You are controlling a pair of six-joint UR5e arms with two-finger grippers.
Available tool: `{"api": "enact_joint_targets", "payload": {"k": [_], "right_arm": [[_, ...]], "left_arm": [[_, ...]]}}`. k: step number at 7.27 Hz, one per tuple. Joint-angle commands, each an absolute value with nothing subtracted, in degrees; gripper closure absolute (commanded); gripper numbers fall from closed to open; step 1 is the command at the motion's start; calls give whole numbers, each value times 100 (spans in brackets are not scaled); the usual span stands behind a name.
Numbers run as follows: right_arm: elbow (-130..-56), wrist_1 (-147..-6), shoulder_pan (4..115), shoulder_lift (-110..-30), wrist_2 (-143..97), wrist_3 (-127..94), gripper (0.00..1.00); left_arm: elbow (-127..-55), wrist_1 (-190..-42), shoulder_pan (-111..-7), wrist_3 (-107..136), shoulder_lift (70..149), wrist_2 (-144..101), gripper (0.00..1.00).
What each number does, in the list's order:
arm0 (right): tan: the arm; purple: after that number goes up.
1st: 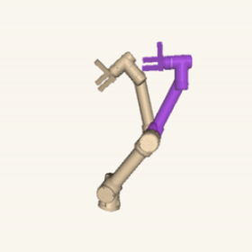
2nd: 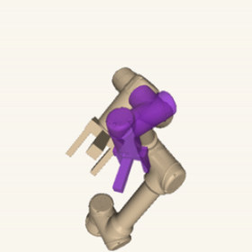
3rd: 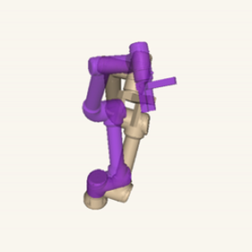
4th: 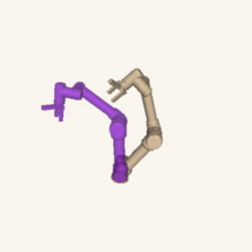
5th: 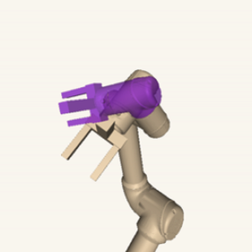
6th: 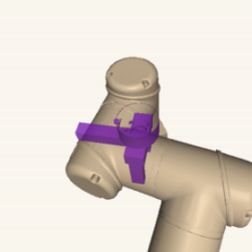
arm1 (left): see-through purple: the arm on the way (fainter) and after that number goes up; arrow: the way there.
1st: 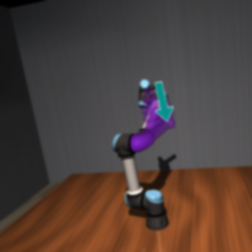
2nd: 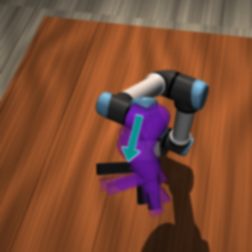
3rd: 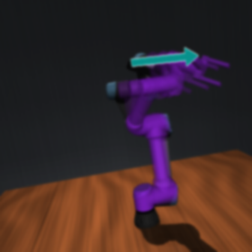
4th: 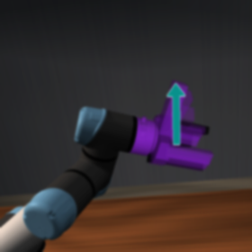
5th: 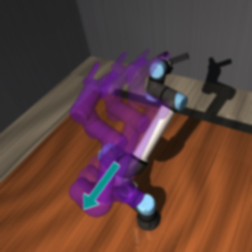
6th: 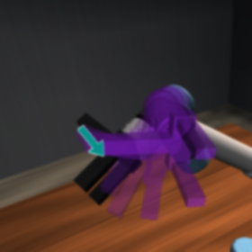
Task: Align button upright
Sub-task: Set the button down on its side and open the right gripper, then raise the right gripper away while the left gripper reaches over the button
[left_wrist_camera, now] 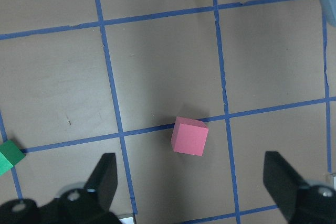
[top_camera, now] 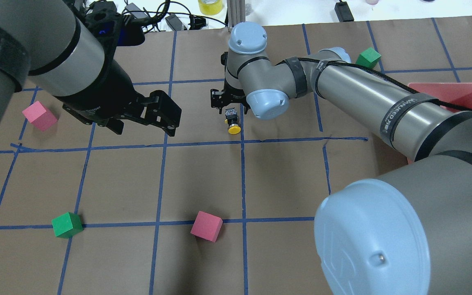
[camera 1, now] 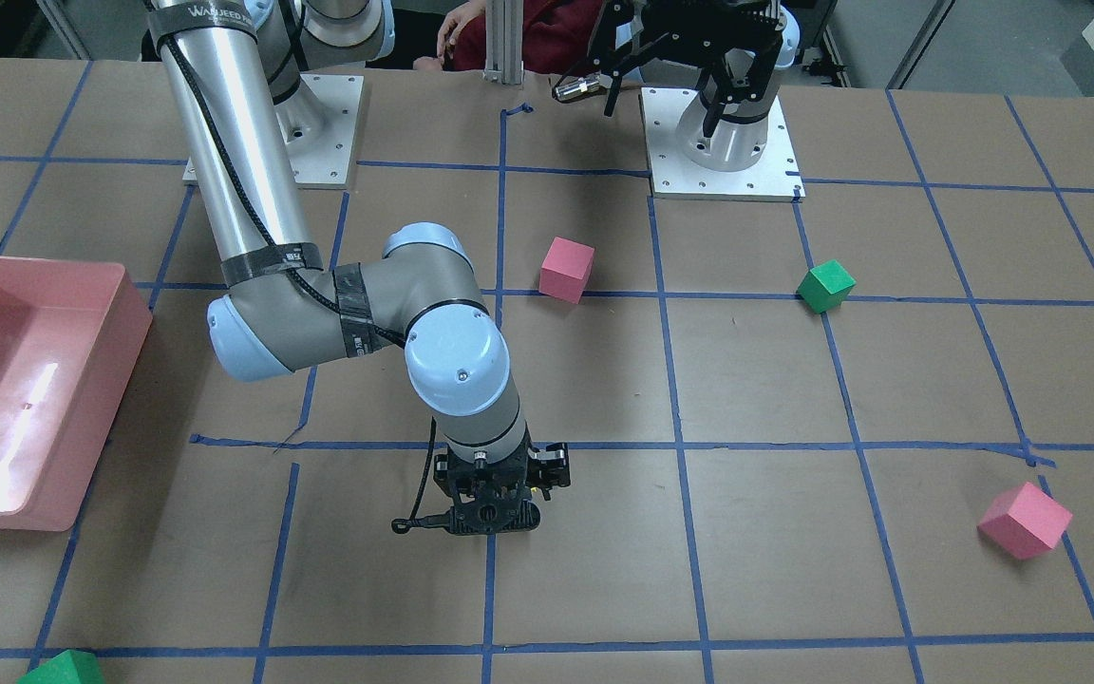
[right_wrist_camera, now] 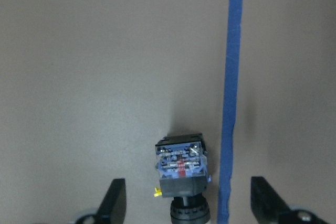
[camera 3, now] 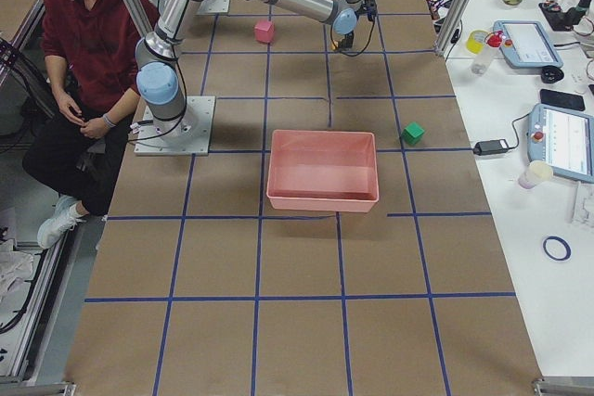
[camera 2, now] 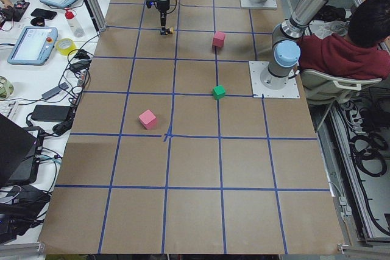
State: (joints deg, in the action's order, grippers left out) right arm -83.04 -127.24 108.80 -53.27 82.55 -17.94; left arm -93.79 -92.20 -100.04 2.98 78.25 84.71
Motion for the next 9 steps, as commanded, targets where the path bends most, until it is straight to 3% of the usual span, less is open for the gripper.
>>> {"api": "enact_joint_targets", "payload": {"k": [1,5,9], "right_arm": [[-8454,-12369,10802,-5806,8323,-1706,0],[-9042,-11017,9689,-7229,8341,-801,0],[-9000,-9160,9334,-8673,8402,-221,0]], "left_arm": [[-9465,-9124,-10019,360,7875,8420,0],[-10238,-7150,-10211,1211,7997,8411,0],[-12021,-3381,-11300,2002,8401,9356,0]]}}
